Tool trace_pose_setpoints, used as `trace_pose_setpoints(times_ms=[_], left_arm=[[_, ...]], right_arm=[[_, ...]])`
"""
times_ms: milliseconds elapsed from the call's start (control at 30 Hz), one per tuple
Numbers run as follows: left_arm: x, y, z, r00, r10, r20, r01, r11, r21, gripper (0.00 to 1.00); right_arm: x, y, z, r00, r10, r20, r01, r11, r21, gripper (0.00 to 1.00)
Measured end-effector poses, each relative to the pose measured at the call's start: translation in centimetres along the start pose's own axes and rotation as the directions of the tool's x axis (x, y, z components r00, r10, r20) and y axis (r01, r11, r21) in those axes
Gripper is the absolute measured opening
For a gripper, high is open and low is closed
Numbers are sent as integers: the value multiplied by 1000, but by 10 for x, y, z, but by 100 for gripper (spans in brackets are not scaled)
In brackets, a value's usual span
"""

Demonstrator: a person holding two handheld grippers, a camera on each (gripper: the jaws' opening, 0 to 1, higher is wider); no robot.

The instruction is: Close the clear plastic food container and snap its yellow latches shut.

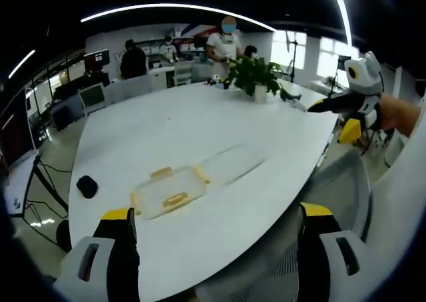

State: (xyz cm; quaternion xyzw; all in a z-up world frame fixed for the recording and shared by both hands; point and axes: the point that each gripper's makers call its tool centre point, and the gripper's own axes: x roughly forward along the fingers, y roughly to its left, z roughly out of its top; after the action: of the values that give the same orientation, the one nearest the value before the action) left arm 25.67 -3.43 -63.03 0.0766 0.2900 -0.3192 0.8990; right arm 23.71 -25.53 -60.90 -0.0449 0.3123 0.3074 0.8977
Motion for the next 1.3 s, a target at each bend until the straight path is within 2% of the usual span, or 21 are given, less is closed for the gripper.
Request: trace_pose_setpoints(times_ms=[1300], left_arm=[[0,4,0,1000,-1,-4,1,1000,-4,99]], right_arm=[[6,-1,-11,999,6,-37,-6,1000,-4,99]])
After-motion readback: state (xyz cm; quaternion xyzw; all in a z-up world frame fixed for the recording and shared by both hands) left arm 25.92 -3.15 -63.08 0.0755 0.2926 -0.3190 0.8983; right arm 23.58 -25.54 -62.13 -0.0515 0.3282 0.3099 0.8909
